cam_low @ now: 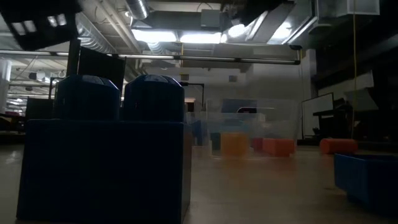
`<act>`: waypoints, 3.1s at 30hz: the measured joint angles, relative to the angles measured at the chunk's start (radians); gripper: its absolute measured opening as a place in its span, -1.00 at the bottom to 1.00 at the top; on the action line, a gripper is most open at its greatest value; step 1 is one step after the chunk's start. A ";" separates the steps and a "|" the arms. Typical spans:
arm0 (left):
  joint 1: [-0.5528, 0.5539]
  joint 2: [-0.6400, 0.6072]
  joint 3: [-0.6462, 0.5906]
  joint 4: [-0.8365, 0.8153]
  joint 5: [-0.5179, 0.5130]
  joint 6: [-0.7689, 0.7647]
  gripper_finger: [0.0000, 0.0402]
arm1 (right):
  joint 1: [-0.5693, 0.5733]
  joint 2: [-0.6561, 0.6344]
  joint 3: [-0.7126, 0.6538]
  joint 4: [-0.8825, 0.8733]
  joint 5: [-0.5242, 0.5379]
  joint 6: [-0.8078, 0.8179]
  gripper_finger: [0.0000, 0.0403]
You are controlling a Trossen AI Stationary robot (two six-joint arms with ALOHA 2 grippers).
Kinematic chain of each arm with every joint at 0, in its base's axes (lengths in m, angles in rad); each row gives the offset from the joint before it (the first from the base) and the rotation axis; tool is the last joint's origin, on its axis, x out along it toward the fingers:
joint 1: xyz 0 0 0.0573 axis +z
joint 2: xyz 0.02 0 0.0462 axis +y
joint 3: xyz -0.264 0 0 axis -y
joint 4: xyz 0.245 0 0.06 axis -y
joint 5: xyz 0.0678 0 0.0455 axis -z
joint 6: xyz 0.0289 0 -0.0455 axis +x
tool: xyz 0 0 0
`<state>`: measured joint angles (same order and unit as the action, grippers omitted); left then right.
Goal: Sort blocks by size
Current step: Put the blue 2 stud game piece into the top right transparent bin
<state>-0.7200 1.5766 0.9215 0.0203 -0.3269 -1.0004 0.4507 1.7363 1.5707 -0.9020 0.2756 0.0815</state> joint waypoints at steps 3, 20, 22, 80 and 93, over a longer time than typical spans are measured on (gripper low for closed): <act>0.000 0.054 0.000 0.077 -0.002 0.085 -0.02 | 0.045 0.000 0.000 0.000 0.000 0.024 0.45; -0.019 0.205 0.007 0.115 -0.089 0.260 -0.02 | 0.179 0.000 0.000 -0.016 0.002 0.206 0.45; -0.027 0.223 0.007 0.149 -0.102 0.283 -0.02 | 0.179 0.000 0.000 -0.016 0.002 0.208 0.45; -0.039 0.404 0.008 0.440 -0.214 0.370 -0.02 | 0.177 0.000 0.000 -0.013 0.019 0.210 0.45; -0.039 0.395 0.009 0.444 -0.229 0.341 -0.50 | 0.178 -0.001 0.000 -0.041 -0.025 0.210 0.45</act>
<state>-0.7586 1.9713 0.9302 0.4640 -0.5561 -0.6594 0.6289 1.7354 1.5707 -0.9430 0.2511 0.2914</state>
